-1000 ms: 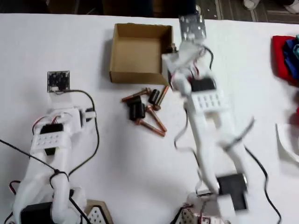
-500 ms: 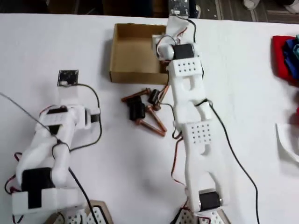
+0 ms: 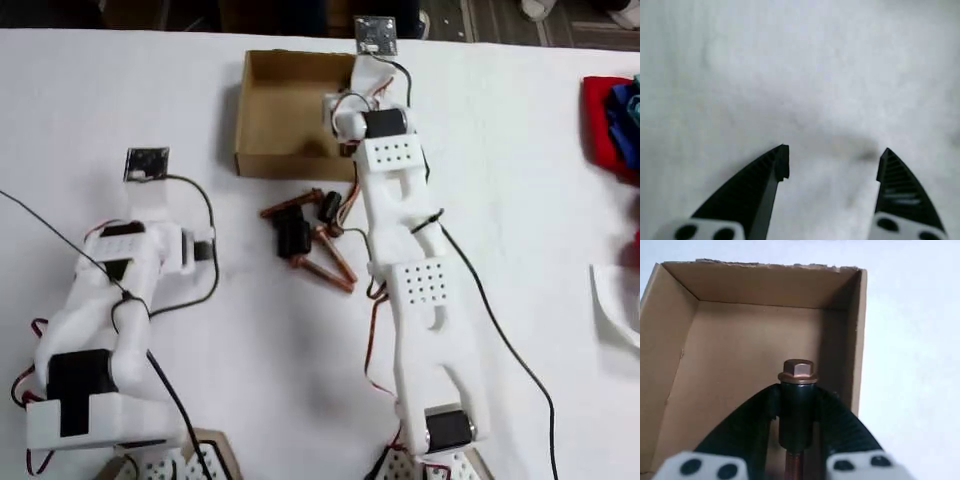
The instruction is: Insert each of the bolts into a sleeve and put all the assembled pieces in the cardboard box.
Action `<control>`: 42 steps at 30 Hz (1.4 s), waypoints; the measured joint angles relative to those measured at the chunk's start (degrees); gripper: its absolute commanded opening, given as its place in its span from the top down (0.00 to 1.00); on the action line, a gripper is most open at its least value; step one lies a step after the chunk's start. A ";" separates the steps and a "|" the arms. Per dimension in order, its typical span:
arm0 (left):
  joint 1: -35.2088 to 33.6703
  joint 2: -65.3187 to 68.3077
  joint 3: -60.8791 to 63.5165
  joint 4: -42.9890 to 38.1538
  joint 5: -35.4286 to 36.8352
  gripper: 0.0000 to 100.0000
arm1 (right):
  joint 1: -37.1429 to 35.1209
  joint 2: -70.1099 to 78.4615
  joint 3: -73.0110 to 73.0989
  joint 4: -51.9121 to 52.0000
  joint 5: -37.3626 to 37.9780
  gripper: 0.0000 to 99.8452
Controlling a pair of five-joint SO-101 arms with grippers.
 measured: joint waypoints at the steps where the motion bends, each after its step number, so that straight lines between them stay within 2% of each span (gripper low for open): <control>1: 0.00 0.00 0.00 0.00 0.00 0.71 | 0.00 0.00 0.35 0.00 0.00 0.98; 26: 0.00 0.00 0.00 0.00 0.00 0.71 | -0.97 0.00 4.66 -4.57 0.00 0.98; 33: 0.00 0.00 0.00 0.00 0.00 0.71 | -0.97 0.00 4.66 -4.57 0.00 0.85; 42: 0.00 0.00 0.00 0.00 0.00 0.71 | -1.14 -0.09 4.48 -4.84 0.00 0.86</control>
